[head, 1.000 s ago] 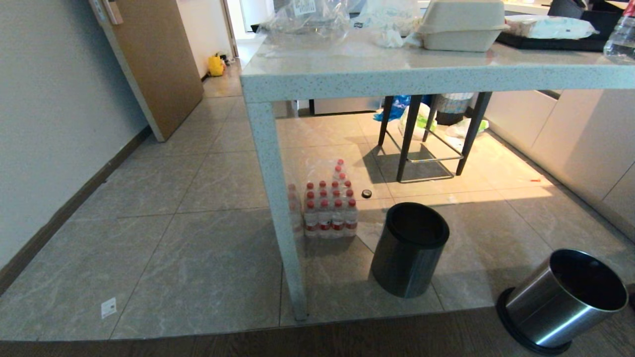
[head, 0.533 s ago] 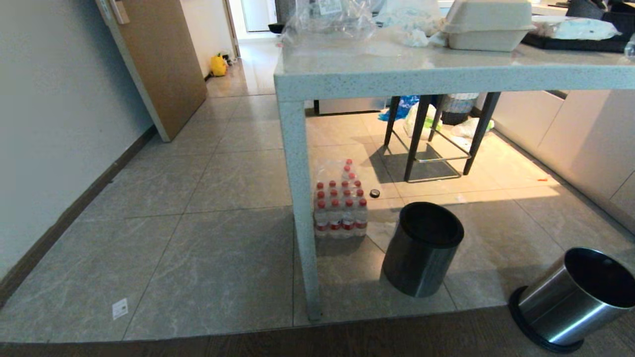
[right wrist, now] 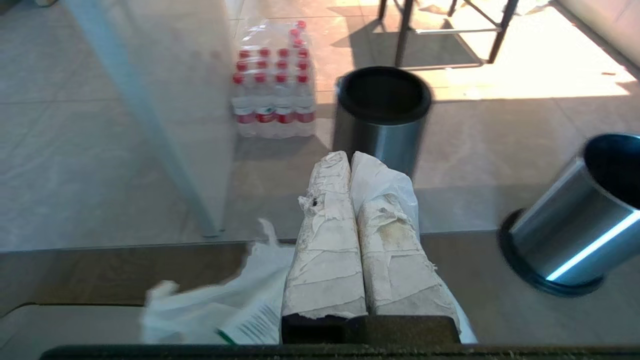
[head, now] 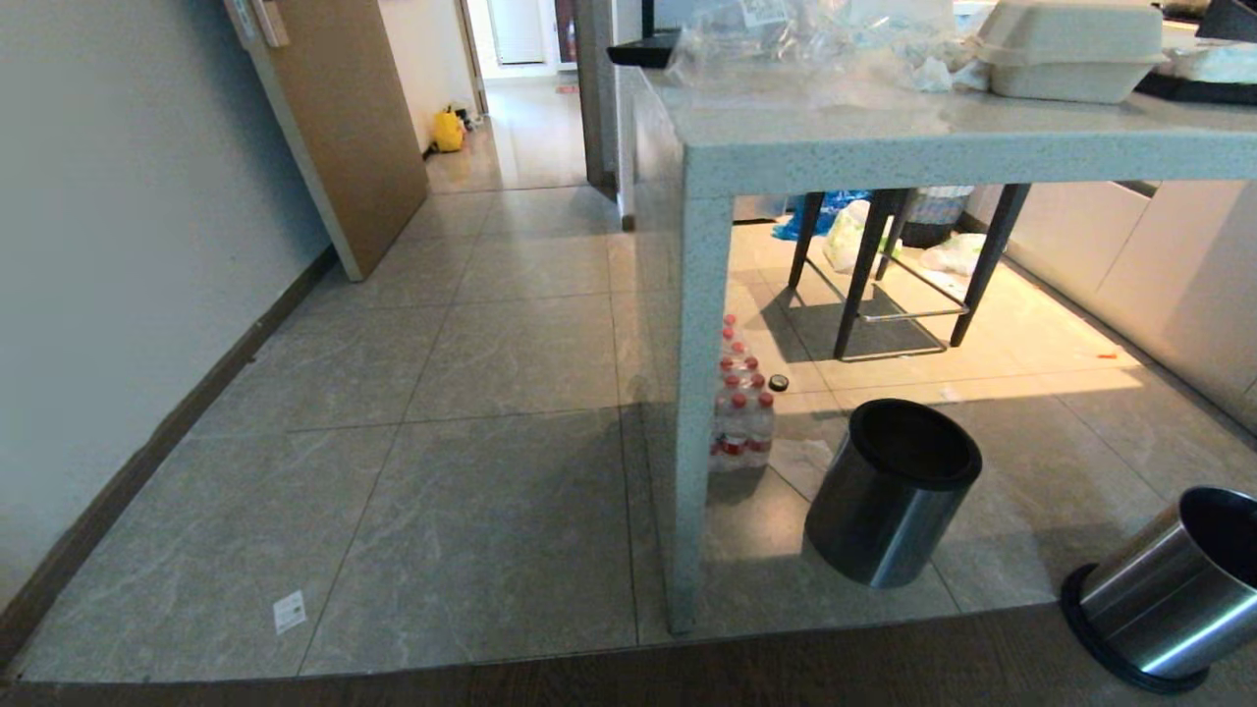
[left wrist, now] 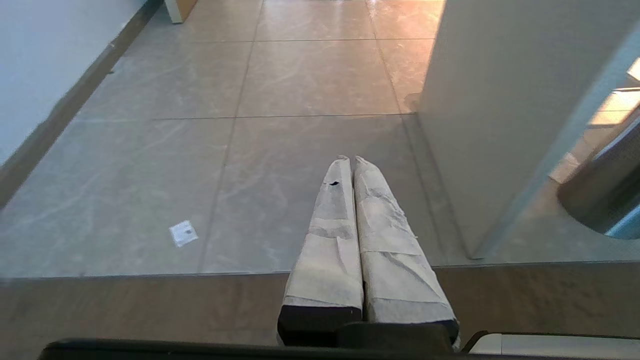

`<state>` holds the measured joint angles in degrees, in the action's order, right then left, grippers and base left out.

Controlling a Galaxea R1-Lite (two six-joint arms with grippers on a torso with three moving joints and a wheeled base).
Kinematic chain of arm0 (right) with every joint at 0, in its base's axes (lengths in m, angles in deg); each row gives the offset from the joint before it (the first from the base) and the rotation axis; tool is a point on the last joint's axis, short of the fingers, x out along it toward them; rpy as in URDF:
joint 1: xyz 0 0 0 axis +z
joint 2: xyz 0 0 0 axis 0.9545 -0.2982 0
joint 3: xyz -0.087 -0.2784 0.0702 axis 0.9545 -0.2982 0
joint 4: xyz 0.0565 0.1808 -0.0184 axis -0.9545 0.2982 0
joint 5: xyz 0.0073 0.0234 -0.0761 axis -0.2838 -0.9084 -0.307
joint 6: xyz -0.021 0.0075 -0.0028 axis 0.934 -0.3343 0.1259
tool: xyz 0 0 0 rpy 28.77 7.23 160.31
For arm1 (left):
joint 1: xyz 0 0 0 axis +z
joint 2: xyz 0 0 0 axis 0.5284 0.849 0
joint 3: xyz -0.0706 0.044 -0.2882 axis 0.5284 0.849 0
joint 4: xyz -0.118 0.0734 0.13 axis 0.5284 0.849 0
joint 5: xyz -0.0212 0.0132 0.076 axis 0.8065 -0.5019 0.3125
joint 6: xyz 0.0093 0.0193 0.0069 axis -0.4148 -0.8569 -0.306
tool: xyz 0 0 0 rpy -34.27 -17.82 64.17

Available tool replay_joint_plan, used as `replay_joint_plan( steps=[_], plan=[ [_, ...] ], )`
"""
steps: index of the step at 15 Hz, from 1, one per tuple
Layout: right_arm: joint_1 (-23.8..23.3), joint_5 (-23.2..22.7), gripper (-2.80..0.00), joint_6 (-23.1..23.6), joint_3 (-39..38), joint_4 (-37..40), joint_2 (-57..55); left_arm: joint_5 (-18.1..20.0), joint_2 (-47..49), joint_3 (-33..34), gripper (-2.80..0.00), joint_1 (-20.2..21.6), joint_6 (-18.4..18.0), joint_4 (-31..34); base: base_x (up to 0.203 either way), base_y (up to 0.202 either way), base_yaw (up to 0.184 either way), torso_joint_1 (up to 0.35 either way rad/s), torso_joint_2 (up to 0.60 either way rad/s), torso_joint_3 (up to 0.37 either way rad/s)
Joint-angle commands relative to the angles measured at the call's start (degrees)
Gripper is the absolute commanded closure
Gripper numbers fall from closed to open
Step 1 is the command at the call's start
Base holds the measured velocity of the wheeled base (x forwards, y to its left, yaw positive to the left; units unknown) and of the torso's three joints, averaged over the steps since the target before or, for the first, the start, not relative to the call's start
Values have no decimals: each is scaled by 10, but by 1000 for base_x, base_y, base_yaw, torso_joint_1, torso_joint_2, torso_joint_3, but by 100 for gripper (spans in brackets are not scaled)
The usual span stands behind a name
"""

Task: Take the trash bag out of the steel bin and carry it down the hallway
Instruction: Put the trash bag at the door

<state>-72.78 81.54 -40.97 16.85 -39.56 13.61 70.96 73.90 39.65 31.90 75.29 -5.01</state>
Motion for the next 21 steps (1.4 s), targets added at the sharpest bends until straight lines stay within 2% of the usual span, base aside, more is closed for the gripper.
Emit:
replay_joint_plan(
  steps=[1, 18, 21],
  plan=[
    [0, -1, 0, 0, 0, 0, -1, 0, 1, 0, 0, 0, 0, 0, 0, 184, 5, -2, 0, -2],
    [0, -1, 0, 1, -1, -1, -1, 0, 0, 0, 0, 0, -1, 0, 0, 192, 1, 2, 3, 3],
    [0, -1, 0, 2, -1, -1, -2, 0, 0, 0, 0, 0, -1, 0, 0, 85, 2, 0, 2, 0]
  ],
)
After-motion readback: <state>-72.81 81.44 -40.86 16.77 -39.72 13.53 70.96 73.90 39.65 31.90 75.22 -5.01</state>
